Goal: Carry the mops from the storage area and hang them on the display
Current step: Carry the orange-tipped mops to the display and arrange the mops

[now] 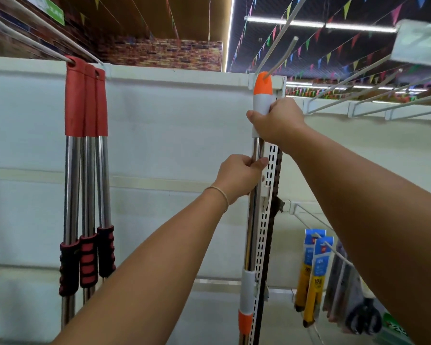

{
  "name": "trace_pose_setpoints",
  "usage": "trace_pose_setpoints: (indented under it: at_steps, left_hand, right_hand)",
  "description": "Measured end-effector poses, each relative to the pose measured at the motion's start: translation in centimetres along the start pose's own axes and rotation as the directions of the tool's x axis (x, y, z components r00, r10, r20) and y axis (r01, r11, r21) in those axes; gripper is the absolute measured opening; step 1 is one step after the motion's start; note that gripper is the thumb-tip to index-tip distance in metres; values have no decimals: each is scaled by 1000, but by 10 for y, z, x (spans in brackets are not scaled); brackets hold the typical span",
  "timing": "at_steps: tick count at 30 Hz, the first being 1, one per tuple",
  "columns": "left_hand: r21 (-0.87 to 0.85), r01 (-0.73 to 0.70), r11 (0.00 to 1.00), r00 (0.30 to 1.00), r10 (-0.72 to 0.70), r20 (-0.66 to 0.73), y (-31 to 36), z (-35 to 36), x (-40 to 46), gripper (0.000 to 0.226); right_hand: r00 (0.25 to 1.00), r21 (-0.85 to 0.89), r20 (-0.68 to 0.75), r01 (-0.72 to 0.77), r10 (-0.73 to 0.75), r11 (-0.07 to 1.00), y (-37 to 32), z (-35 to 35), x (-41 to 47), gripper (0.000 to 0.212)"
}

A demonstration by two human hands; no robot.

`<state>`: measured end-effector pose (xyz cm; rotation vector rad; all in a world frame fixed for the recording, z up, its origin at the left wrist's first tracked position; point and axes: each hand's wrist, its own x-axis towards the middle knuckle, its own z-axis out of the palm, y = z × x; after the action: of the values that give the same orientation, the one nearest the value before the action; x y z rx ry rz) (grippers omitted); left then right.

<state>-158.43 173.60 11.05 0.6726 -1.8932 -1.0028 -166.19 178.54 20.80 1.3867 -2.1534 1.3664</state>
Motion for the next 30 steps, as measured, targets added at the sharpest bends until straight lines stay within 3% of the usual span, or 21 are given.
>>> trace_pose_setpoints:
  at_steps: [9, 20, 30]
  left_hand:
    - [-24, 14, 1000, 999, -13, 39, -12, 1, 27, 34]
    - [-56, 14, 998, 996, -9, 84, -21, 0, 47, 35]
    - [-32, 32, 999, 999, -31, 32, -22, 4, 53, 30]
  right_hand:
    - [999, -56, -23, -50, 48, 997, -2, 18, 16, 53]
    - [992, -109, -78, -105, 96, 989, -6, 30, 27, 52]
    - [995, -56, -9, -102, 101, 993, -3, 32, 37, 50]
